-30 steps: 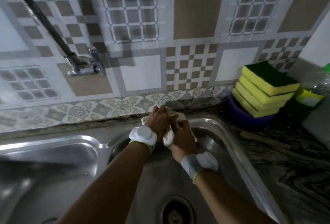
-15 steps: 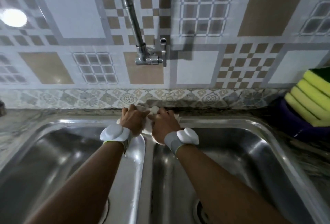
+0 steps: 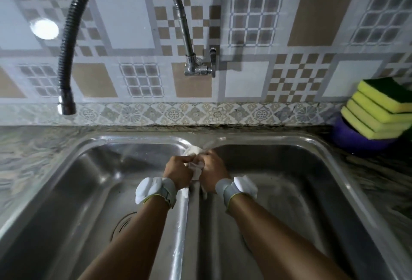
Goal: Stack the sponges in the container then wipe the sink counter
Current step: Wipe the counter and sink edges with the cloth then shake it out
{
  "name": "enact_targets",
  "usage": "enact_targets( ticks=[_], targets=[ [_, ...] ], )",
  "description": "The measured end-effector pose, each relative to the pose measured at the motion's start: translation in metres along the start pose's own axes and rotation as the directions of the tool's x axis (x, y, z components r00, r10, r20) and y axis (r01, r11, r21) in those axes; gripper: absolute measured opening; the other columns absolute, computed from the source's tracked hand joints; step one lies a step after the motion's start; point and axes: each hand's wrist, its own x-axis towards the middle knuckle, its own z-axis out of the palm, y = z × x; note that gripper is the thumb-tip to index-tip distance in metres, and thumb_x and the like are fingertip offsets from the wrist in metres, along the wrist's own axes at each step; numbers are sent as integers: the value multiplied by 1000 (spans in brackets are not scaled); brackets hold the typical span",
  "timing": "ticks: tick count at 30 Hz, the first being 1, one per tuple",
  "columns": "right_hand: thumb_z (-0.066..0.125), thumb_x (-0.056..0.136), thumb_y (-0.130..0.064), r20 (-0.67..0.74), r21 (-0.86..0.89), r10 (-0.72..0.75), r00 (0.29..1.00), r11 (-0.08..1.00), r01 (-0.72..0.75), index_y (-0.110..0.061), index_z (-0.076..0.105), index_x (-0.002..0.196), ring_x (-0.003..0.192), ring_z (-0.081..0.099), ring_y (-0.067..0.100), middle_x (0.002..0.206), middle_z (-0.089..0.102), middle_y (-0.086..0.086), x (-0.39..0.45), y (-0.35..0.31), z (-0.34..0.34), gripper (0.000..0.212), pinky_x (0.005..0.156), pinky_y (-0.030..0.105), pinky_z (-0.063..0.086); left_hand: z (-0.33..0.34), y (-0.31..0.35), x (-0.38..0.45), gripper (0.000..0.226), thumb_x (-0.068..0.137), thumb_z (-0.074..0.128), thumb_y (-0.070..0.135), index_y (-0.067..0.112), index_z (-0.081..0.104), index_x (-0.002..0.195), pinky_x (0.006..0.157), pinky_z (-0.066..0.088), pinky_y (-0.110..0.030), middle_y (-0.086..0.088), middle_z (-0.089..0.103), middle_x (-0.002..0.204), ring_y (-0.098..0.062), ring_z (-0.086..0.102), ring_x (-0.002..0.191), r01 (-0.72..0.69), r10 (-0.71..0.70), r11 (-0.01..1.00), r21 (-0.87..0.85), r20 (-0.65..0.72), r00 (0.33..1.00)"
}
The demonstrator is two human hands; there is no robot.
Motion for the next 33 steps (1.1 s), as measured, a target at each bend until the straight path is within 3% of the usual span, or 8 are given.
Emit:
enact_targets(
  ticks=[5, 9, 13, 17, 19, 24, 30, 33],
  targets=[
    [63, 86, -35, -10, 48, 71, 997, 996, -70, -16, 70, 103, 110, 58, 30, 112, 61, 15, -66, -13, 8, 26, 95, 36, 49, 0, -15, -58, 31, 81, 60, 1, 10, 76, 105, 94, 55, -39, -17, 75, 108, -34, 68, 106, -58, 58, 992, 113, -4, 998],
    [62, 83, -26, 15, -35, 108, 994, 994, -108, -20, 71, 100, 105, 64, 30, 110, 67, 13, -124, -30, 13, 20, 88, 34, 53, -1, -26, -115, 22, 86, 64, 7, 7, 77, 104, 99, 52, -44, -20, 75, 108, -36, 66, 112, -95, 88, 987, 132, 59, 994],
    [59, 78, -11, 91, -99, 186, 978, 979, -177, -15, 73, 94, 100, 68, 21, 101, 75, 8, -175, -45, 16, 22, 87, 34, 56, -10, -32, -176, 24, 88, 60, 20, 23, 79, 104, 77, 50, -28, -11, 77, 101, -29, 70, 99, -148, 106, 928, 342, 138, 985],
    [62, 83, -16, 170, -134, 170, 971, 980, -148, -16, 75, 93, 100, 63, 18, 99, 72, 5, -221, -56, 24, 16, 73, 21, 42, -24, -29, -226, 26, 90, 56, 19, 20, 79, 102, 95, 52, -33, -10, 75, 109, -26, 68, 109, -215, 84, 855, 473, 282, 956],
    [60, 88, -16, 215, -156, 142, 966, 982, -109, -22, 73, 107, 103, 63, 17, 114, 71, 4, -243, -62, 31, 24, 75, 16, 37, -36, -29, -250, 27, 90, 55, 21, 21, 78, 106, 94, 53, -31, -9, 75, 109, -25, 69, 107, -256, 74, 806, 534, 337, 938],
    [53, 89, -24, 151, -315, 65, 986, 949, -14, -23, 61, 123, 110, 56, 35, 118, 57, 17, -278, -73, 47, 35, 87, 32, 43, -55, -36, -290, 38, 92, 47, 19, 19, 66, 126, 94, 48, -31, -15, 70, 120, -32, 64, 114, -374, 101, 693, 617, 431, 897],
    [61, 81, -13, 122, -353, -81, 989, 928, 120, -29, 55, 127, 115, 45, 30, 125, 49, 9, -304, -100, 97, 49, 99, 41, 39, -103, -70, -320, 33, 88, 50, 21, 15, 70, 113, 95, 51, -35, -16, 71, 115, -35, 63, 114, -348, 51, 594, 725, 398, 916],
    [53, 87, -13, 103, -385, -150, 983, 905, 179, -30, 44, 137, 126, 39, 31, 136, 47, 5, -305, -129, 134, 54, 107, 46, 33, -142, -97, -324, 38, 90, 52, 28, 17, 63, 125, 104, 46, -37, -14, 61, 131, -32, 53, 128, -285, 8, 539, 793, 333, 943]
  ],
)
